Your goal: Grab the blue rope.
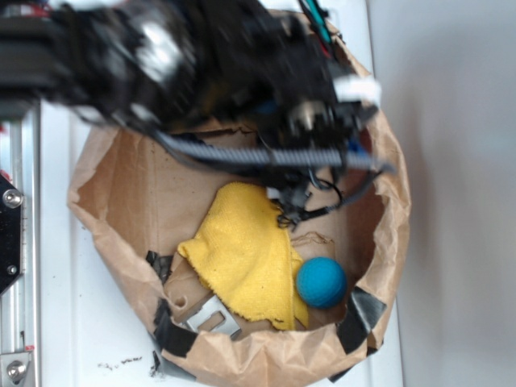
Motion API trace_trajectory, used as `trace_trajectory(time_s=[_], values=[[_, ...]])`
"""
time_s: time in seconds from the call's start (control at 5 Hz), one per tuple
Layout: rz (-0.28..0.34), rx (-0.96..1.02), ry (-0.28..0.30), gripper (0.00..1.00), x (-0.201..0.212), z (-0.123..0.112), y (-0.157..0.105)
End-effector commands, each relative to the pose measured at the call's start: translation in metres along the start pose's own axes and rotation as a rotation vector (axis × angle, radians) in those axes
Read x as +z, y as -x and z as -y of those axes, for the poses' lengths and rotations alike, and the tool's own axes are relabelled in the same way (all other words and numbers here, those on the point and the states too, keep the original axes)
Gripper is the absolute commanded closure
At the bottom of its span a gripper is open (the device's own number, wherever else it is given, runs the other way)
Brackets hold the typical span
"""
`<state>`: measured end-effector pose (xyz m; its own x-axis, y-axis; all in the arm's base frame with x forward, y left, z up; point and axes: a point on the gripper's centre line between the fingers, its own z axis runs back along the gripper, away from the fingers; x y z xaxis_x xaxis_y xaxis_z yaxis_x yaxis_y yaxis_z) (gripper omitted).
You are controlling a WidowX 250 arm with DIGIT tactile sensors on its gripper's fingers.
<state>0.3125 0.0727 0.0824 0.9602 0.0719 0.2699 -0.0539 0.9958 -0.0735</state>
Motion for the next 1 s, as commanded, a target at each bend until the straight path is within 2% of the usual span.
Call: trace_trajectory(time_s=[0.0,0.2,0.4,0.6,0.8], values=[[-0.085,0.002,-0.036,1.00,0.101,0.007,0.015],[-0.099,-0.034,-0.151,1.00,0.120,0.037,0.023],[-0.114,-0.043,-0.199,1.00,0.125,0.057,0.019],[-0.152,-0.028,-0.163,1.00,0.115,0.074,0.005],[-0.156,-0.065,-0.222,1.00,0.108,0.085,0.004]])
